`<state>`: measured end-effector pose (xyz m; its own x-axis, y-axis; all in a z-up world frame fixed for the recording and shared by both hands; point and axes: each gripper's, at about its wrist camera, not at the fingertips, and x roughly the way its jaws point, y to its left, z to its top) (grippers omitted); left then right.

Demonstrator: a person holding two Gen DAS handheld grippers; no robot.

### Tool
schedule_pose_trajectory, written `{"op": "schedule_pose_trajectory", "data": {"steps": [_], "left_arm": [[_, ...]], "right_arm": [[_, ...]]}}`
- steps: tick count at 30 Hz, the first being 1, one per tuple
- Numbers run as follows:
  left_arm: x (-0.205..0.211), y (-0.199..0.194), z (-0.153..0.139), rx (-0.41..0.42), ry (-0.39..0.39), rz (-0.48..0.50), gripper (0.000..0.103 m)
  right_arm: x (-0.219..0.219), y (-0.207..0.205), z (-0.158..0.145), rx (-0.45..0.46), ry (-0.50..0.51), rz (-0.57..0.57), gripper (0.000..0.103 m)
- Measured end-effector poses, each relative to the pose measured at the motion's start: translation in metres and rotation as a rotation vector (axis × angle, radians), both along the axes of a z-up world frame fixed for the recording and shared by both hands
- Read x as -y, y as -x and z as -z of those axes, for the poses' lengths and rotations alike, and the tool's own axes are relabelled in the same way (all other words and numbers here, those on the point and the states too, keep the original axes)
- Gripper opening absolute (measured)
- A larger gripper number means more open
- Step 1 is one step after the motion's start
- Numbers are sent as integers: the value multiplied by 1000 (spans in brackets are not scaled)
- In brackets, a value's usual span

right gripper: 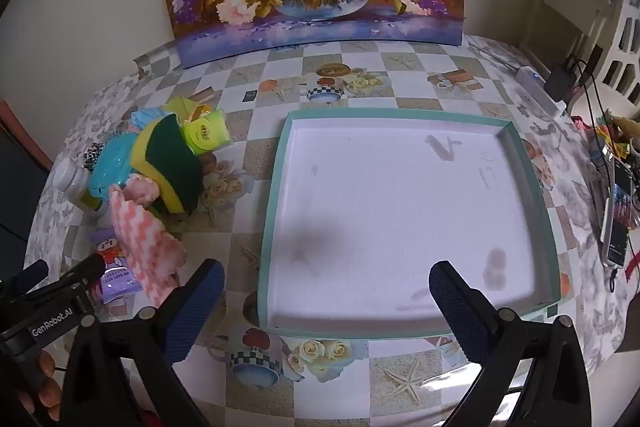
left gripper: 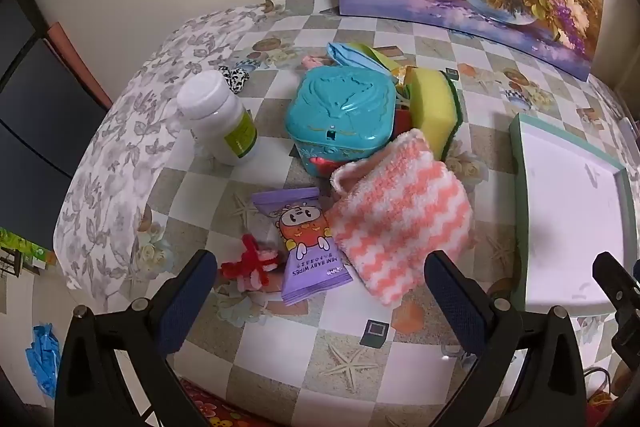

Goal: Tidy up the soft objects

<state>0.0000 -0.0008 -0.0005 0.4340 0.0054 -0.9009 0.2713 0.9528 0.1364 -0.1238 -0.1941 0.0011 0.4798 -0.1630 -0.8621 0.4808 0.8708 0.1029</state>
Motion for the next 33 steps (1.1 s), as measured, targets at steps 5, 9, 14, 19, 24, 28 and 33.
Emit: {"op": "schedule_pose_trajectory", "data": {"steps": [5, 9, 14, 19, 24, 28, 33], "left_arm": [[4, 5, 1, 33, -11, 7, 103], [1, 2, -2, 25, -8, 8, 103], [0, 5, -2, 27, -9, 5, 103], [0, 4, -2, 25, -8, 4, 103], [0, 4, -2, 24, -8, 3, 103], [1, 4, -2, 24, -9, 2, 103], [1, 4, -2, 23, -10, 1, 103]], "right_arm": [[0, 0, 0, -2, 2, 1, 103], [0, -1, 0, -2, 1, 1, 103], [0, -1, 0, -2, 0, 0, 103], [0, -1, 0, -1, -1, -1, 103], [0, -1, 1, -1, -1, 0, 103], [-1, -1, 1, -1, -1, -1, 103], [-1, -1, 1, -1, -2, 0, 103]]}}
